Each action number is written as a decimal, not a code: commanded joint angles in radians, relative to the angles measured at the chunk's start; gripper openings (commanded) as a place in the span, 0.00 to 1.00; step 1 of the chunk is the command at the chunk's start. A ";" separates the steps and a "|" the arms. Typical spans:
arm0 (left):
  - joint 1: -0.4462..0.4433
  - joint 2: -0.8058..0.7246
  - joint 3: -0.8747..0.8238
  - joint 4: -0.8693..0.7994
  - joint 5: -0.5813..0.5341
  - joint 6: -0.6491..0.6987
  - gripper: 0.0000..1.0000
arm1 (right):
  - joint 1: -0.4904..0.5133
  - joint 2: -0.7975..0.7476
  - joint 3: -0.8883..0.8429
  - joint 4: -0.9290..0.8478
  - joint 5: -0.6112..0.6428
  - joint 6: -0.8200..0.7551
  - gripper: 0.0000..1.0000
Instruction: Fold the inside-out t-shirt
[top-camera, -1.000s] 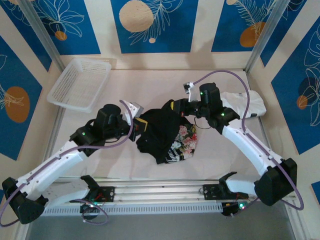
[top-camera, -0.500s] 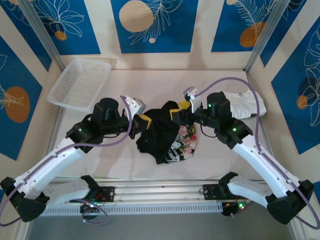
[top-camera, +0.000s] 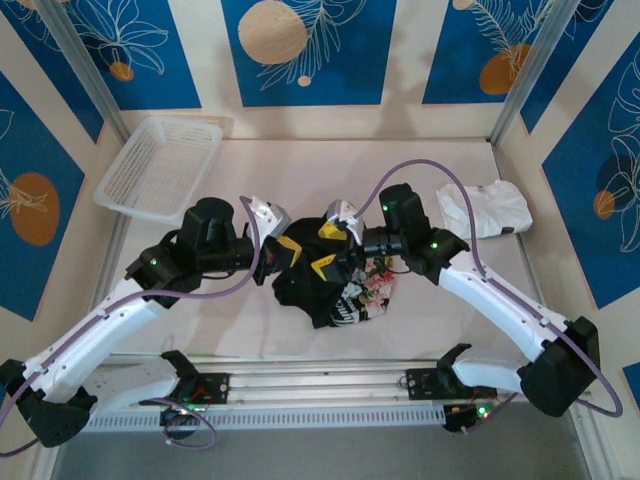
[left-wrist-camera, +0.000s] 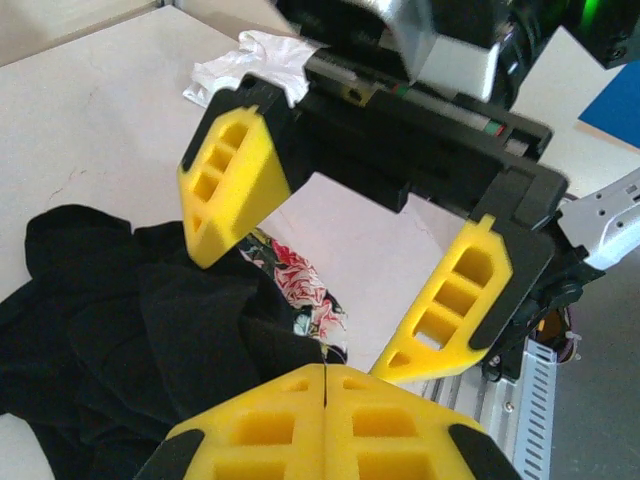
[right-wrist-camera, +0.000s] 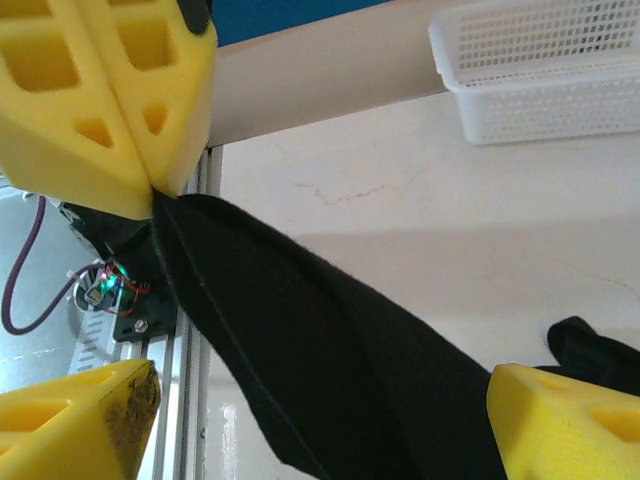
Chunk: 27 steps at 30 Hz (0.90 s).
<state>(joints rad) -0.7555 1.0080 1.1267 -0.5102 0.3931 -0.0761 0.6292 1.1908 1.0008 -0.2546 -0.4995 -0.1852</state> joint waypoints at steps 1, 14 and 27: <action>0.001 -0.018 0.035 -0.004 0.033 0.015 0.00 | 0.010 0.035 0.009 0.004 -0.010 -0.048 0.86; 0.002 -0.030 0.020 -0.001 -0.099 -0.008 0.00 | 0.016 0.128 0.043 0.079 -0.091 0.020 0.13; 0.002 -0.067 -0.085 0.124 -0.403 -0.157 0.10 | 0.056 0.143 0.037 0.235 0.110 0.430 0.00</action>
<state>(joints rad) -0.7551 0.9691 1.0637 -0.4473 0.0566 -0.1917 0.6693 1.3262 1.0183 -0.0494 -0.4469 0.1211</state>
